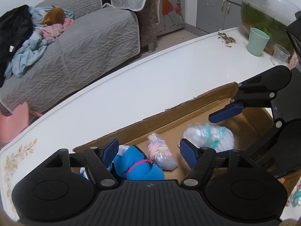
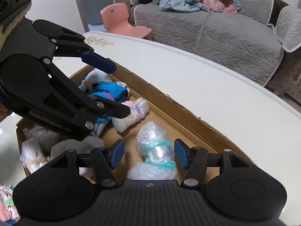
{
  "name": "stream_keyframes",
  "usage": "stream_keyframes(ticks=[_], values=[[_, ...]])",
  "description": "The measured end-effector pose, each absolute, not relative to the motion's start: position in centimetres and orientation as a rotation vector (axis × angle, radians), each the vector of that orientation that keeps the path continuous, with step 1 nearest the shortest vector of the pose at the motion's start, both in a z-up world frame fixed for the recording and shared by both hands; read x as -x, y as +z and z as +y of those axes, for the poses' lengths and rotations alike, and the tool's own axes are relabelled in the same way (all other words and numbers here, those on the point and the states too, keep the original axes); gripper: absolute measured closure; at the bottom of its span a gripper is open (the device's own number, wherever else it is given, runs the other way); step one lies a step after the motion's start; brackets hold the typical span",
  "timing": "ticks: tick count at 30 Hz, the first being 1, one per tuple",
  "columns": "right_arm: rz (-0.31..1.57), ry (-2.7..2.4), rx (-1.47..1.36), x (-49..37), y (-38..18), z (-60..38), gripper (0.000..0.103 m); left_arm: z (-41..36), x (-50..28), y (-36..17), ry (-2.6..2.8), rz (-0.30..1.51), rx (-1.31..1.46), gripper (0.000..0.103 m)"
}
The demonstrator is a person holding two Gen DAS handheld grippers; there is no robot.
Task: Organize objects
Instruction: 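Carry both wrapped socks into the tray and open both grippers, then grasp the bubble-wrapped purple-tied sock with the left gripper while the right grasps the lilac sock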
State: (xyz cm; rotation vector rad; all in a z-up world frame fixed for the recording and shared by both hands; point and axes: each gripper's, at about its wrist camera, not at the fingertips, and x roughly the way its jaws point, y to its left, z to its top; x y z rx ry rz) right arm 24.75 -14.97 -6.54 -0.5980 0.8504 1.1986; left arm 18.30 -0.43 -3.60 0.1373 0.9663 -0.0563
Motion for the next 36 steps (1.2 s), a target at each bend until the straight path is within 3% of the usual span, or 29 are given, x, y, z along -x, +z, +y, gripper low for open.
stream_keyframes(ticks=[14, 22, 27, 36], values=[[0.868, 1.172, 0.517, -22.8, -3.2, -19.8, 0.039, -3.0, -11.5, 1.1, -0.078, 0.925, -0.136, 0.022], [0.810, 1.113, 0.457, -18.2, -0.3, -25.3, 0.023, -4.9, -2.8, 2.9, -0.102, 0.950, -0.119, 0.017], [0.872, 1.001, 0.384, -16.0, -1.9, -28.8, 0.013, -6.3, 0.8, 0.3, -0.102, 1.006, -0.039, 0.017], [1.000, 0.854, 0.453, -15.8, -8.1, -28.0, 0.013, -9.7, 0.9, -3.8, -0.230, 1.014, -0.063, 0.018]])
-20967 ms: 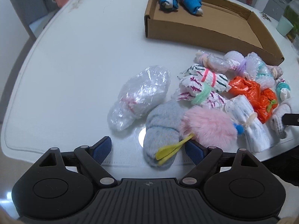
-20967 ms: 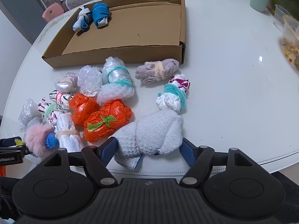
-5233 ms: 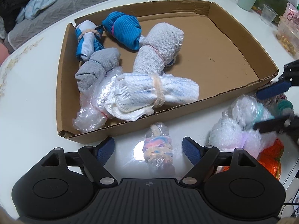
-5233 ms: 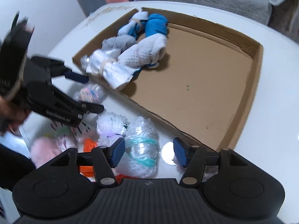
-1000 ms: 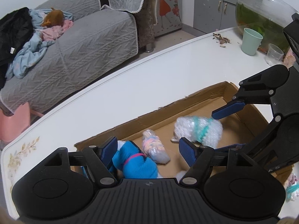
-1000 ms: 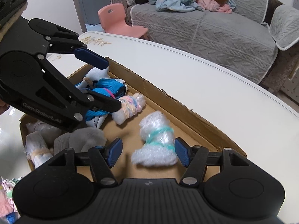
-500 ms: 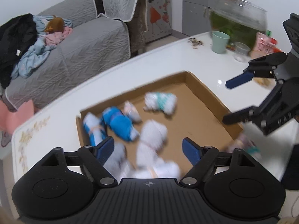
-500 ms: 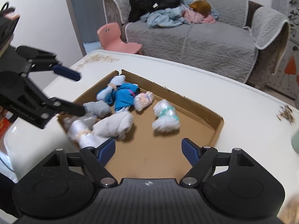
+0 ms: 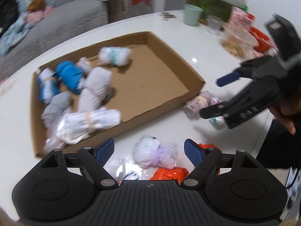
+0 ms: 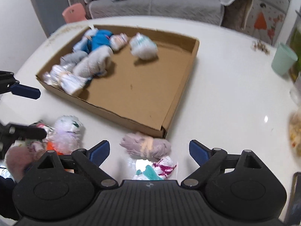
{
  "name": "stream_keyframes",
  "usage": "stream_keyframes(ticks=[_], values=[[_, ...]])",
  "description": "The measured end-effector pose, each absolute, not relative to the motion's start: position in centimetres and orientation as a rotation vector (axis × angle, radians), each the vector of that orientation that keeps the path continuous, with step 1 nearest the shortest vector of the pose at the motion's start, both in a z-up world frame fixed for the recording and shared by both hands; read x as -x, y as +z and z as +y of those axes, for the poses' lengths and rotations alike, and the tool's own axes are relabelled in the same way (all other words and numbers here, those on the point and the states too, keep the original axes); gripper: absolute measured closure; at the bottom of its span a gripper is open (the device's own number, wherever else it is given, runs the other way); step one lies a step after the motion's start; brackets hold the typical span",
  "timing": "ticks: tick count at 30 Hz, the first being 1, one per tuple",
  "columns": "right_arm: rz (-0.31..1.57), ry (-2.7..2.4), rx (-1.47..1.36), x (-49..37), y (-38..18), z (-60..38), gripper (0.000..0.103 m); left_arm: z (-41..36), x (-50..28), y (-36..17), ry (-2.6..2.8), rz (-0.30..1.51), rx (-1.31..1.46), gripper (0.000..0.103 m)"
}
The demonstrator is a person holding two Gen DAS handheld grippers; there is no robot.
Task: Organize objects
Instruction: 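Grasp the bubble-wrapped purple-tied sock with the left gripper while the right grasps the lilac sock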
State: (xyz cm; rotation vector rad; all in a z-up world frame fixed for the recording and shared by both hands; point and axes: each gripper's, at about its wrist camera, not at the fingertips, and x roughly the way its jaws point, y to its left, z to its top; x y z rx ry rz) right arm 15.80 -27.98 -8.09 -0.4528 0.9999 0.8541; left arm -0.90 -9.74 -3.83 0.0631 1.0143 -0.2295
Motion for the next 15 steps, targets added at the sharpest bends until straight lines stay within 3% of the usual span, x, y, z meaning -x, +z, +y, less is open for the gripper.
stream_keyframes(ticks=[10, 15], values=[[1.047, 0.843, 0.478, -16.8, -10.4, -25.8, 0.014, -10.3, 0.2, -6.6, -0.320, 1.061, -0.047, 0.020], [1.060, 0.839, 0.494, -16.5, -11.3, -25.8, 0.019, -10.5, 0.0, -7.4, -0.311, 1.071, -0.057, 0.020]])
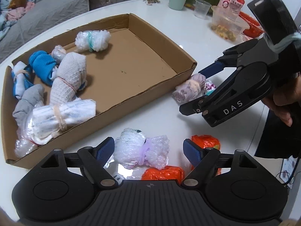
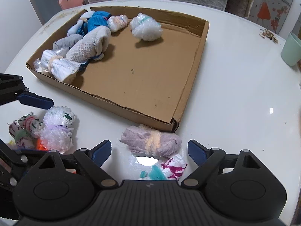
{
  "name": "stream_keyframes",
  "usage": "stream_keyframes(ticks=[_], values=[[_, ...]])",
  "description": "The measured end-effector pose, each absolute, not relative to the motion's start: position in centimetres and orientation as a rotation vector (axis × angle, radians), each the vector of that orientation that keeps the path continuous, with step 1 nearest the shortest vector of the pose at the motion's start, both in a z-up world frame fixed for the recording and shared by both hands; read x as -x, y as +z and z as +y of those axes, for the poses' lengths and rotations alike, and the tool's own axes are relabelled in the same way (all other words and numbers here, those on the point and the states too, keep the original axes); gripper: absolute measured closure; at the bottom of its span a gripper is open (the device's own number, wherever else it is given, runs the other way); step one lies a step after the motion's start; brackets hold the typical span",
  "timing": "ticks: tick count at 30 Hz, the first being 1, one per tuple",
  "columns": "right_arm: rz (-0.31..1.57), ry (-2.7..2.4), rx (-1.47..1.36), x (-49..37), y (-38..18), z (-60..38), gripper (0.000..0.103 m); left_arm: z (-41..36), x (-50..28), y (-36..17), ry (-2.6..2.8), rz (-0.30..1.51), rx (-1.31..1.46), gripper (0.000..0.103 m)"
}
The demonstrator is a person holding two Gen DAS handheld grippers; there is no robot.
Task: Organize objects
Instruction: 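Grasp the bubble-wrapped purple-tied sock with the left gripper while the right grasps the lilac sock, then carry the bubble-wrapped sock and lilac sock over the tray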
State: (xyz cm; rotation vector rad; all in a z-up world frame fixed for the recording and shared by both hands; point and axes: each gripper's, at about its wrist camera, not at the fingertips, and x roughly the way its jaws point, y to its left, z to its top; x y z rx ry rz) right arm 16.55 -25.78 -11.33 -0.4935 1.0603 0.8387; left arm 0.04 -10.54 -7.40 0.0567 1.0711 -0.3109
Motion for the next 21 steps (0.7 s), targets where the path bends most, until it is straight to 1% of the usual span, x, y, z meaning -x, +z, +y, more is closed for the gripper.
stream_keyframes(ticks=[4, 5, 7, 8, 9, 12, 13, 15, 21], values=[[1.078, 0.828, 0.492, -17.0, -11.8, -25.4, 0.027, -10.0, -0.4, -7.8, -0.284, 1.075, -0.020, 0.020], [1.085, 0.825, 0.497, -17.1, -11.9, -25.3, 0.031, -10.0, -0.4, -7.9, -0.280, 1.078, -0.024, 0.020], [1.082, 0.826, 0.503, -17.2, -11.9, -25.4, 0.032, -9.9, -0.5, -8.1, -0.275, 1.082, -0.029, 0.020], [1.082, 0.831, 0.504, -17.3, -11.9, -25.4, 0.033, -9.9, -0.6, -8.2, -0.271, 1.085, -0.027, 0.022], [1.082, 0.835, 0.504, -17.3, -11.9, -25.4, 0.036, -9.8, -0.6, -8.3, -0.270, 1.089, -0.023, 0.023], [1.076, 0.838, 0.502, -17.4, -11.8, -25.6, 0.041, -9.9, -0.6, -8.6, -0.268, 1.095, -0.031, 0.028], [1.079, 0.843, 0.497, -17.5, -11.7, -25.7, 0.042, -10.0, -0.6, -8.7, -0.270, 1.099, -0.039, 0.030], [1.074, 0.847, 0.492, -17.3, -11.4, -26.0, 0.042, -10.1, -0.6, -8.8, -0.271, 1.108, -0.051, 0.032], [1.058, 0.864, 0.491, -17.3, -10.5, -26.4, 0.043, -9.8, -0.5, -8.7, -0.255, 1.098, -0.041, 0.035]])
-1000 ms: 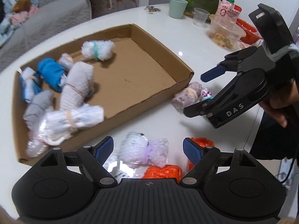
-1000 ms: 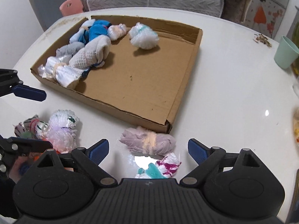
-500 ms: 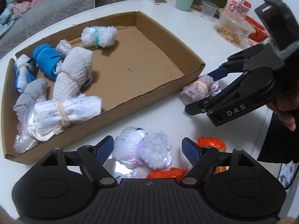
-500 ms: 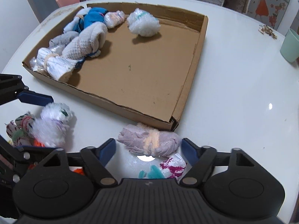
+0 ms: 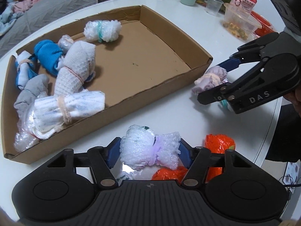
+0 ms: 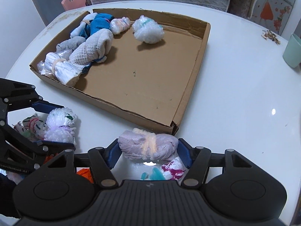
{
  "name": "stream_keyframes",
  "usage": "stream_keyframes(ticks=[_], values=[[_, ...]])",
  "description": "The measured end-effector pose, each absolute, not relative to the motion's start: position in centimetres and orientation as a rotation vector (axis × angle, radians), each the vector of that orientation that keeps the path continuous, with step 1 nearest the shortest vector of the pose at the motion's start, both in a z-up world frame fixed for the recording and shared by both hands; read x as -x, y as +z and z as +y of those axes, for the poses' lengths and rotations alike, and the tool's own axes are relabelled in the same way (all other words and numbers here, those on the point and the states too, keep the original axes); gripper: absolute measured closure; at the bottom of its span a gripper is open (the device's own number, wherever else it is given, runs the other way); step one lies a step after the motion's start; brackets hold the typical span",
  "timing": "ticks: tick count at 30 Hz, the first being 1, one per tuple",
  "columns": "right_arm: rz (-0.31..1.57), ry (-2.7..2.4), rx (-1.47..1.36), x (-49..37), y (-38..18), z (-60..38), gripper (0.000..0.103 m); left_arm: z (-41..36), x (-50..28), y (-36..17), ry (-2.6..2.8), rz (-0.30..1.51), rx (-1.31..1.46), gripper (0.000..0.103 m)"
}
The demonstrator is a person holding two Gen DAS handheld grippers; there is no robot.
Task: Organize objects
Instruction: 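Carry the bubble-wrapped sock and lilac sock over the tray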
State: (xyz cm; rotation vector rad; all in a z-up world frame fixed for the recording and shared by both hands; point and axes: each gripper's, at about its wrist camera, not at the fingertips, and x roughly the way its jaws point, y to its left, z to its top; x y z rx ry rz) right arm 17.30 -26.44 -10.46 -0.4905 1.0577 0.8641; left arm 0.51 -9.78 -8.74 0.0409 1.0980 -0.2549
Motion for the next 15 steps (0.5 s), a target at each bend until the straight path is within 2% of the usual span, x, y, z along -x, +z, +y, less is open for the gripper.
stream_keyframes(ticks=[15], values=[[0.964, 0.896, 0.426, -18.6, -5.8, -29.5, 0.043, -7.9, -0.5, -4.1, -0.233, 1.024, -0.008, 0.036]])
